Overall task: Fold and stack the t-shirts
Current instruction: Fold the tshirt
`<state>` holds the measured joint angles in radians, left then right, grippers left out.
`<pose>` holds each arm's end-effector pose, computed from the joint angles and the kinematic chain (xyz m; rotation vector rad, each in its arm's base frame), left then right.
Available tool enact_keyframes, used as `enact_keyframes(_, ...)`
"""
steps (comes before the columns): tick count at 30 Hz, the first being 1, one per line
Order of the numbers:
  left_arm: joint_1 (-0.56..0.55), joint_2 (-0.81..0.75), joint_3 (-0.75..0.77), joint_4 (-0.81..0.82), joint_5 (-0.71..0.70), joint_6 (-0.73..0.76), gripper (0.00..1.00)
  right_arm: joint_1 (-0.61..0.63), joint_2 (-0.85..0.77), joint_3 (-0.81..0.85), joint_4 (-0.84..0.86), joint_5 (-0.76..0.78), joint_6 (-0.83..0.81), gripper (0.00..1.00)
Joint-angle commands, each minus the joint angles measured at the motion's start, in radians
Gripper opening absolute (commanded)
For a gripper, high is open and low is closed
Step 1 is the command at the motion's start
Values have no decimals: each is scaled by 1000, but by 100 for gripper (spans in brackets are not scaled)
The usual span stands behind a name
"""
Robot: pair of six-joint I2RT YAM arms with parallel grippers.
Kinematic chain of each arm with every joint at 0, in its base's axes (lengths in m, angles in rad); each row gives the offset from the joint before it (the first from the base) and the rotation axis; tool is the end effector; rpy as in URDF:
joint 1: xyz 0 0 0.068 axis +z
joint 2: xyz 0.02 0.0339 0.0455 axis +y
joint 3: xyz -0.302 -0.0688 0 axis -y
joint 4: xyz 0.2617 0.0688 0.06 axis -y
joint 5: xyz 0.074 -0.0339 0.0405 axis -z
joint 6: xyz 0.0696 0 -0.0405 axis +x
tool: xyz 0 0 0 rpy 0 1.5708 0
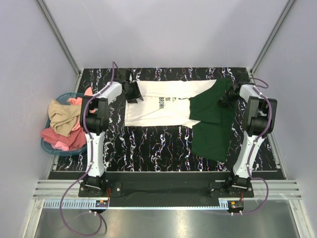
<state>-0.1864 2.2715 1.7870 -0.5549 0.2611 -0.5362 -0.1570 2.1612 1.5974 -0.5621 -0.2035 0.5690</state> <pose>0.5330 -0.1188 0.1538 -0.3714 2.6514 -0.5860 0.4986 -0.0647 0.1469 0.9072 2.5654 0.3977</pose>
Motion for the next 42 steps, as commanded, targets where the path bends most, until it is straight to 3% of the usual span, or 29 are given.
enact_keyframes(1, 5, 25, 83, 12, -108, -18, 48, 7, 71, 81, 33, 24, -27, 29)
enact_keyframes(7, 5, 50, 173, 4, 23, -8, 49, 8, 127, 200, 1, -13, -49, 30)
enact_keyframes(9, 2, -34, 144, 4, 29, -16, 49, 8, 79, 220, -54, 6, -40, 31)
enact_keyframes(12, -10, -179, 48, 4, 4, -15, 50, 7, -55, 173, -170, 73, 37, 41)
enact_keyframes(17, -10, -398, -164, 4, 0, -19, 51, -19, -341, -181, -297, 162, 137, 47)
enact_keyframes(20, -12, -466, -254, 4, 21, -18, 52, -24, -463, -371, -338, 265, 118, 47)
enact_keyframes(25, -10, -526, -362, 9, 69, -22, 51, -42, -615, -624, -354, 260, 106, 45)
enact_keyframes(31, -8, -583, -414, 9, 87, -19, 51, -42, -692, -755, -346, 240, 112, 43)
enact_keyframes(42, 11, -618, -429, -3, 81, -16, 52, -42, -635, -763, -348, 297, 123, 46)
